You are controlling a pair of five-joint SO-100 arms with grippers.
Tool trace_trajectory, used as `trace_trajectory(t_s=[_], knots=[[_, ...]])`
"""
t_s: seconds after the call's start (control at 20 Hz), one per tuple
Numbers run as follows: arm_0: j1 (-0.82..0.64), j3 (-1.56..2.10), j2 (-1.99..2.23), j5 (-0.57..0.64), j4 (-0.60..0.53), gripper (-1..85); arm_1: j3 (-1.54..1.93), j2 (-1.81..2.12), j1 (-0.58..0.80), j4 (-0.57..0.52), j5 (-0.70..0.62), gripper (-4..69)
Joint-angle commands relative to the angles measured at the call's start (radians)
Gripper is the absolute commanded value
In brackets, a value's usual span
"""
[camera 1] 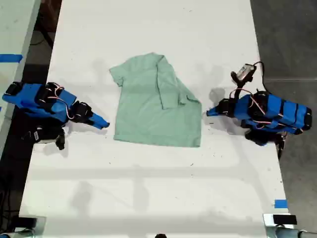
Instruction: Fold t shirt
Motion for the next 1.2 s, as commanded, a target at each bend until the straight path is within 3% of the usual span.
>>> trace_trajectory(t_s=[0.0,0.25,0.35,0.45,0.55,0.65,0.8,1.0,1.15], knots=[[-0.336,0.011,0.011,0.213,-0.172,-0.1,0.052,0.015,-0.026,0.003,0.021,2.0],[-0.337,0.011,0.011,0.199,-0.164,-0.1,0.052,0.015,-0.026,0.003,0.021,2.0],[-0.357,0.014,0.011,0.143,-0.144,-0.1,0.052,0.015,-0.026,0.003,0.021,2.0],[-0.373,-0.041,-0.002,0.133,-0.202,-0.1,0.052,0.015,-0.025,0.003,0.023,2.0],[-0.485,-0.304,-0.258,0.218,-0.155,1.5,0.052,0.015,-0.023,0.005,0.025,2.0],[-0.701,-0.595,-0.723,0.439,-0.123,7.6,0.052,0.015,-0.025,0.005,0.023,2.0],[-0.933,-0.821,-1.181,0.719,-0.206,11.3,0.052,0.015,-0.025,0.005,0.020,2.0],[-1.051,-1.052,-1.540,0.856,-0.202,12.0,0.052,0.015,-0.026,0.005,0.020,2.0],[-1.080,-1.141,-1.690,0.879,-0.206,11.7,0.051,0.015,-0.028,0.005,0.018,2.0]])
